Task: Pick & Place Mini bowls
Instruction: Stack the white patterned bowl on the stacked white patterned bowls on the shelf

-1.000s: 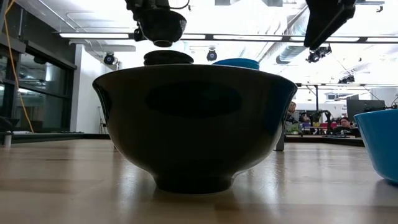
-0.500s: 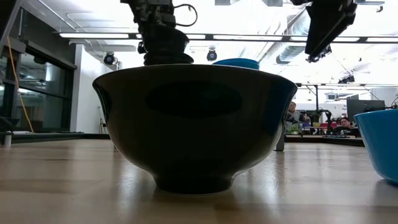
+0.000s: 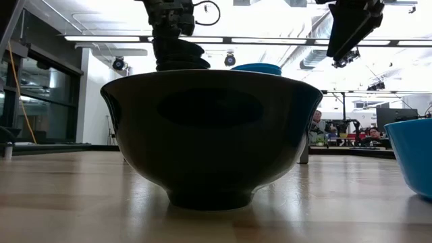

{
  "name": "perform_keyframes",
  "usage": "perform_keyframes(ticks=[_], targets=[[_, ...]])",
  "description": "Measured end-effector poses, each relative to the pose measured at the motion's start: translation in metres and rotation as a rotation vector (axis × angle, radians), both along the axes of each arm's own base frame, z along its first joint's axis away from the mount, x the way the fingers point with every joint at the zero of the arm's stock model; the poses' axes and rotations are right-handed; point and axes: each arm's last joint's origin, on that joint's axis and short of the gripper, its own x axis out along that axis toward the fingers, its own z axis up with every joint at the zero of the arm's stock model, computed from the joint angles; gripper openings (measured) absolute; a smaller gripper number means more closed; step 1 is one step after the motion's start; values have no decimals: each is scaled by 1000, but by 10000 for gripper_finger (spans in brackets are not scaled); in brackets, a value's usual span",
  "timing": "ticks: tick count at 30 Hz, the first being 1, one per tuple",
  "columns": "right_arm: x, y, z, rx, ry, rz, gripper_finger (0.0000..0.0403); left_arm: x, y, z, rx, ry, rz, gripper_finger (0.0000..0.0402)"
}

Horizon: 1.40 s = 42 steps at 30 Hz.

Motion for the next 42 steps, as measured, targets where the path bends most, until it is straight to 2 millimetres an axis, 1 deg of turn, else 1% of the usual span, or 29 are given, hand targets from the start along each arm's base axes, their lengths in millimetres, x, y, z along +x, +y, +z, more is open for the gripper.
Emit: perform_keyframes(ticks=[13, 20, 24, 42], targets=[[3, 1, 1, 5, -31, 15, 266, 24, 1, -15, 12, -5, -30, 2], [4, 1, 1, 6, -36, 14, 266, 23, 1, -16, 16, 6, -25, 2], [4, 1, 1, 8, -39, 13, 266, 20, 0, -17, 13, 40, -25, 2], [4, 1, 1, 18, -36, 16, 266, 21, 0, -16, 31, 21, -55, 2]])
